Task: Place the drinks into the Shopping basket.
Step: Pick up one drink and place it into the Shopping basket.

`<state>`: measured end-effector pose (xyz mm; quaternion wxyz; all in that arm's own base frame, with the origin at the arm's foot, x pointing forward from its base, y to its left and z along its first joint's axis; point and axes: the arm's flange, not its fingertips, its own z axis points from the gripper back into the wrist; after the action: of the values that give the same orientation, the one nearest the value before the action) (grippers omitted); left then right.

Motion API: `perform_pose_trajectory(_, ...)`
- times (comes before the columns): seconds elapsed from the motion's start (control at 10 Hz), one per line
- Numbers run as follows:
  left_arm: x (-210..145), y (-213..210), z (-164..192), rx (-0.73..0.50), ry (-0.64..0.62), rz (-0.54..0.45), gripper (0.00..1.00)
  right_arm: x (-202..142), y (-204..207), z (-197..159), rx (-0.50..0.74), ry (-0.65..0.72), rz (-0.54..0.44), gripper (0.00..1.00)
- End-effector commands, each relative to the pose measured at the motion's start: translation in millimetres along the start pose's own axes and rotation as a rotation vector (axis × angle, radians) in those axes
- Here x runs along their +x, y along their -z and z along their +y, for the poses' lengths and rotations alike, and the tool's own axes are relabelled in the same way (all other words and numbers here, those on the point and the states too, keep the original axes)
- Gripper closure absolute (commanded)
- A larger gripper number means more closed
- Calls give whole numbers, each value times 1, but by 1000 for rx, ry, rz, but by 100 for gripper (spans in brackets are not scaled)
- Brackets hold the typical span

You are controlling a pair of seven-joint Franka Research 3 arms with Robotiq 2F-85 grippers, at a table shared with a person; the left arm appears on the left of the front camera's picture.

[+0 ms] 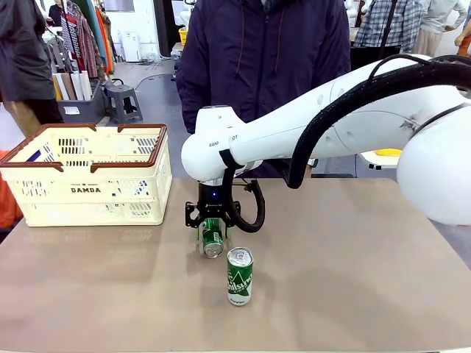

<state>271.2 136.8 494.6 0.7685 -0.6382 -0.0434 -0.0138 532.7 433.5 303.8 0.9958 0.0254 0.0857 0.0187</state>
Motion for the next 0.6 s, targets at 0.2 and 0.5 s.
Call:
perform_pose_trajectory(0.2,-1,0,-3,-18,2,-9,0,-5,-8,-9,35,-30,-15,0)
perform_pose_trajectory(0.5,-1,0,-3,-18,2,-9,0,-24,-82,-50,89,-44,-135,0)
